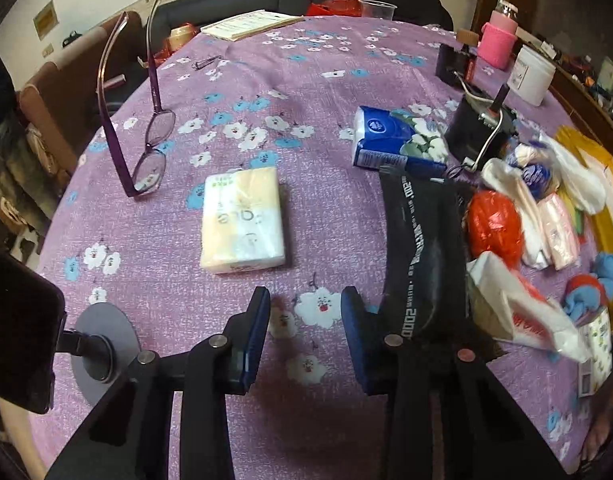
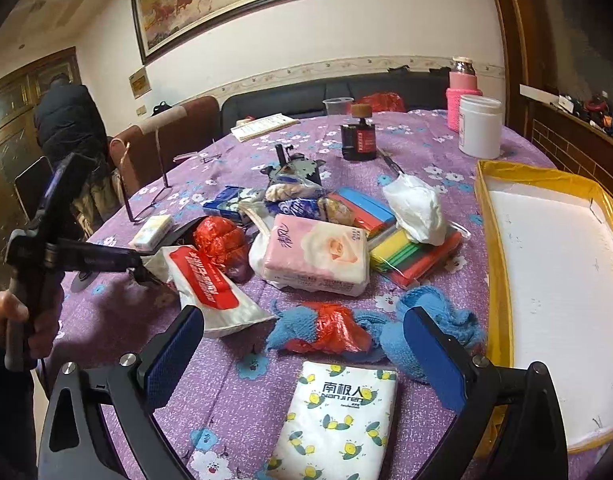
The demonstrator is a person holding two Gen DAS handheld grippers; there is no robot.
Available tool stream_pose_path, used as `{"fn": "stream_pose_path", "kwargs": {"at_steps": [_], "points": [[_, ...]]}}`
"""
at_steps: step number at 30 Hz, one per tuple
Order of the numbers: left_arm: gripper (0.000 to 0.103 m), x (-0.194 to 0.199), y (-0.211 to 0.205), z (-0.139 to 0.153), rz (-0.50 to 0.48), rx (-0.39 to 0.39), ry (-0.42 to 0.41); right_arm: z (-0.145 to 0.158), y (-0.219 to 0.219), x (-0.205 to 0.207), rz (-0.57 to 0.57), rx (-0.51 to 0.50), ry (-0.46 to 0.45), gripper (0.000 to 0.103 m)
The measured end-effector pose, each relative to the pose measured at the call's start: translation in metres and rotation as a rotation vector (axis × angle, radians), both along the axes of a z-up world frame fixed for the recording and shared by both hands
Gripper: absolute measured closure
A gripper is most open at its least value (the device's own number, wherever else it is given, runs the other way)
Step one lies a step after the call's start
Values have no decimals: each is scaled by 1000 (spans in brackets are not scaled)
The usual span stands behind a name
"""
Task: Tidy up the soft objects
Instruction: 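Grasp the cream tissue pack with the left tool while the right tool grasps the blue-red cloth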
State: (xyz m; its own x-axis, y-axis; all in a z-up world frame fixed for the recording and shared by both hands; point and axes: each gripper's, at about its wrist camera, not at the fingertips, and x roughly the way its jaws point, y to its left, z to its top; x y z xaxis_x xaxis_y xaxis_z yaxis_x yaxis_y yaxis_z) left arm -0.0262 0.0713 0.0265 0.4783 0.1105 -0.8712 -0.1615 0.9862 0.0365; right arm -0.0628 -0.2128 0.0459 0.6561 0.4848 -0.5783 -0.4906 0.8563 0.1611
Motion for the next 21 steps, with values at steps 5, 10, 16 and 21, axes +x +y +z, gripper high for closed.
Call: {"fn": "stream_pose_path", "kwargs": {"at_steps": [5, 10, 16, 21], "points": [[48, 0, 14, 14, 27, -38, -44, 15, 11, -11, 55, -25, -45, 1], [33, 18, 32, 13, 108, -34, -49, 14, 22, -2, 79, -70, 23, 29], [32, 48, 37, -10, 140, 4, 14, 9, 6, 5, 20, -84, 51, 33], [59, 49, 33, -12, 117, -8, -36, 1, 3, 14, 0, -140, 78, 32]]}}
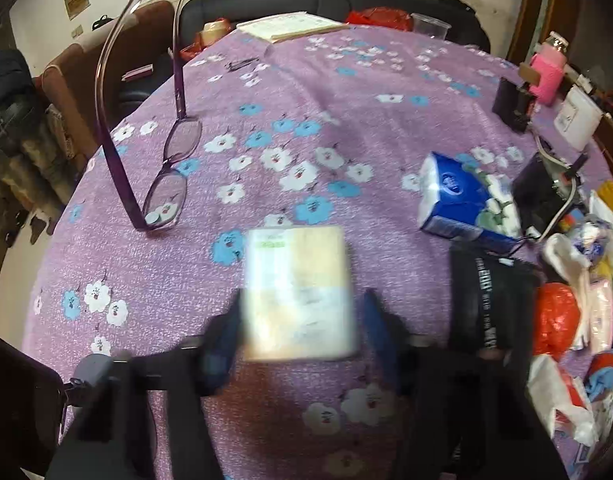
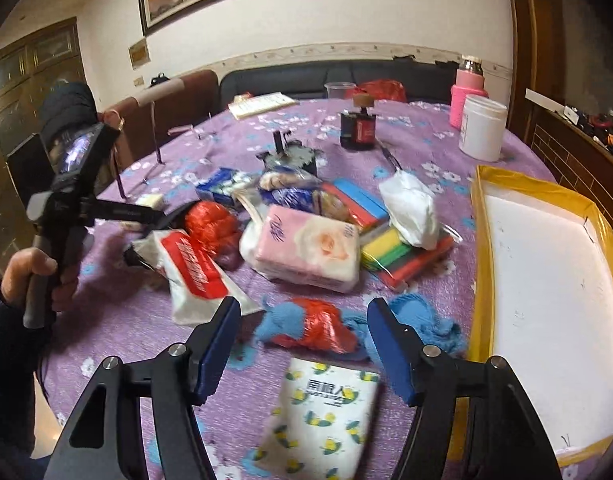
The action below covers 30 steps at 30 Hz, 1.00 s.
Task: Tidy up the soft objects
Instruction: 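Grasp the cream tissue pack with the left tool while the right tool grasps the blue-red cloth, then carry the tissue pack and the blue-red cloth with both tools over the yellow tray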
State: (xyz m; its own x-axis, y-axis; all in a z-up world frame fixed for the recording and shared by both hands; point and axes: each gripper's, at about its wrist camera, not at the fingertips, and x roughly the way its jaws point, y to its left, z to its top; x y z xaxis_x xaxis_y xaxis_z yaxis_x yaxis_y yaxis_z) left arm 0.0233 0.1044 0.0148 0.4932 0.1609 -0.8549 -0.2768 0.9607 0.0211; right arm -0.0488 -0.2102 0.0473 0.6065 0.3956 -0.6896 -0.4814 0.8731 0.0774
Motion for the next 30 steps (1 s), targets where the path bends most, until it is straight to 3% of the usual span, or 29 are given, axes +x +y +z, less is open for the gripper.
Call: {"fn": "stream_pose_path", "kwargs": {"at_steps": [11, 14, 18, 23, 26, 29, 30], "points": [[59, -30, -14, 16, -62, -36, -67, -17, 17, 15, 24, -92, 59, 33], [59, -36, -16, 19, -69, -45, -76, -21, 22, 15, 7, -132, 45, 52], [59, -36, -10, 14, -43, -47, -58, -16, 14, 13, 1, -85, 39, 60], [57, -34, -6, 7, -28, -44, -24, -6, 3, 8, -11, -19, 16, 61], [49, -28, -8, 2, -22, -37, -8, 4, -1, 3, -18, 13, -15, 61], [50, -25, -10, -2, -14, -10, -10, 11, -7, -2, -17, 57, -27, 61], [56, -26, -10, -2, -12, -3, -12, 14, -11, -3, -23, 70, -35, 61]]}}
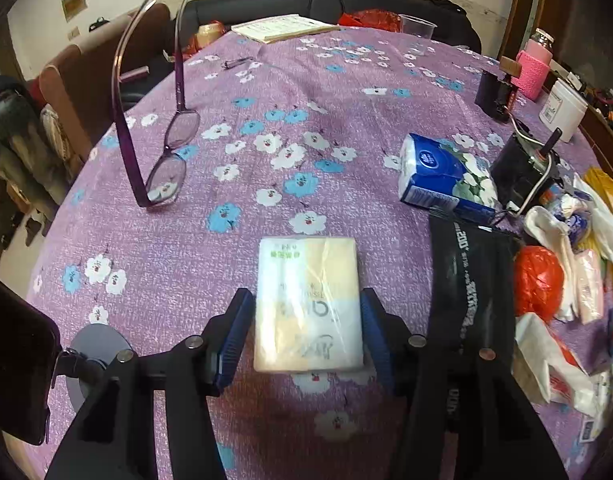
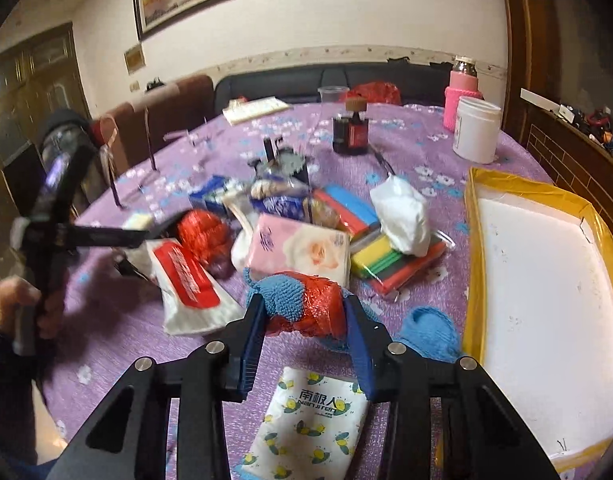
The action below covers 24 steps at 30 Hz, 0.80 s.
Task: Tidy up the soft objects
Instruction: 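Carry the tissue pack and the blue-red cloth with both tools over the yellow tray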
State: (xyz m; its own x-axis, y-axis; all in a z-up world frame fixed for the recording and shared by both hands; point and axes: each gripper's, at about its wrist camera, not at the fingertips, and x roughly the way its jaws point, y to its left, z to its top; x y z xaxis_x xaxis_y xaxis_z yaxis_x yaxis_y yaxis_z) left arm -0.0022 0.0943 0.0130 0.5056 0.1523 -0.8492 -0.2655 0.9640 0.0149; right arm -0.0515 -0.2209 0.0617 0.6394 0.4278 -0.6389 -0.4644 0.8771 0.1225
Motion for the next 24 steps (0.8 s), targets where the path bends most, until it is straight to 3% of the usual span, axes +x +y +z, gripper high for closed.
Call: {"fn": "stream_pose_path", "kwargs": {"at_steps": [9, 14, 20, 24], "points": [[59, -14, -2, 19, -4, -22, -50, 11, -24, 0, -35, 86, 1, 61], [59, -24, -18, 41, -56, -35, -100, 17, -39, 0, -64, 122, -9, 61], [59, -34, -52, 66, -160, -60, -151, 26, -65, -2, -119, 166, -29, 61], [59, -44, -92, 77, -295, -90, -166, 30, -84, -5, -167, 184, -45, 61]]}}
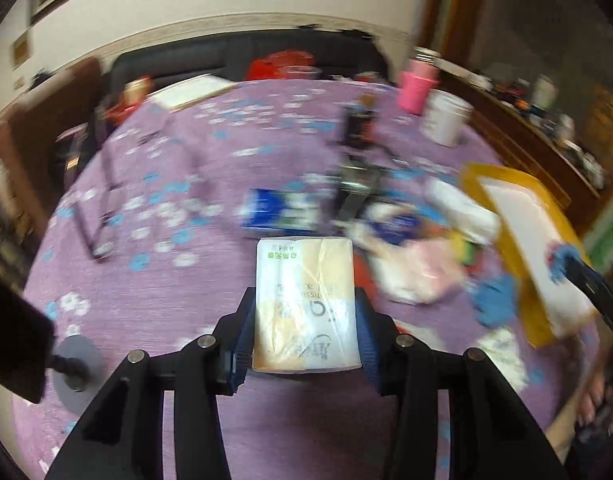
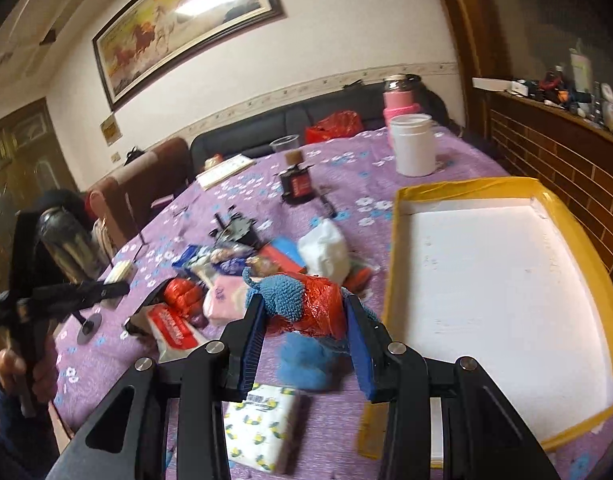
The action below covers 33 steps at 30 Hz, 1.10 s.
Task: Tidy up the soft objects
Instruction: 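Carry the tissue pack and the blue-red cloth with both tools over the yellow tray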
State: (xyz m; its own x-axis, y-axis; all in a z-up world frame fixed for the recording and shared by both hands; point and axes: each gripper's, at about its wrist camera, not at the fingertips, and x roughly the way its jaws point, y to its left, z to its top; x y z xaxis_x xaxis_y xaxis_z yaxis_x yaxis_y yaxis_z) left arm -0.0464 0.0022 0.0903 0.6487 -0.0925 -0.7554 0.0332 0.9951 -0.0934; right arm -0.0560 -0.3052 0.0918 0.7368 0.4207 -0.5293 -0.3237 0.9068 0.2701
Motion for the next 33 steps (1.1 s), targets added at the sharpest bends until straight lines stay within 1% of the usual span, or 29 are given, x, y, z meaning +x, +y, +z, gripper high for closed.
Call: {"fn": "stream_pose_path", "kwargs": {"at_steps": [3, 5, 10, 11, 13, 16, 17, 18, 21, 24, 25, 26, 27, 29, 33], "points": [[59, -12, -44, 2, -142, -8, -2, 1, -12, -2, -26, 15, -2, 61], [59, -18, -71, -2, -228, -18, 14, 2, -19, -4, -41, 22, -4, 61], [59, -38, -151, -20, -475, -24, 65, 1, -30, -10, -56, 32, -2, 61], [59, -40, -158, -23, -501, -24, 75, 1, -32, -11, -58, 34, -2, 61], [59, -46, -185, -35, -581, -14, 110, 0, -36, -13, -62, 37, -4, 61], [59, -54, -217, -50, -659, 25, 138, -1, -41, -15, -68, 44, -2, 61], [59, -57, -223, -54, -663, 42, 142, -1, -43, -16, -70, 45, -4, 61], [59, -57, -228, -60, -649, 78, 142, 0, -45, -16, -73, 46, -5, 61], [59, -52, -223, -61, -610, 111, 108, 0, -48, -17, -76, 51, -6, 61], [59, -32, -202, -61, -478, 188, 62, 0, -52, -16, -80, 58, -6, 61], [59, -23, -189, -60, -430, 184, 63, 0, -53, -16, -83, 60, -7, 61], [59, -16, -176, -58, -399, 153, 72, -1, -53, -16, -84, 62, -6, 60], [59, -13, -168, -55, -386, 129, 78, -1, -53, -16, -84, 65, -5, 60], [59, -9, -150, -49, -371, 53, 90, -2, -53, -14, -83, 69, 2, 60], [59, -13, -139, -41, -361, 27, 74, -4, -50, -9, -77, 74, 12, 61]]}}
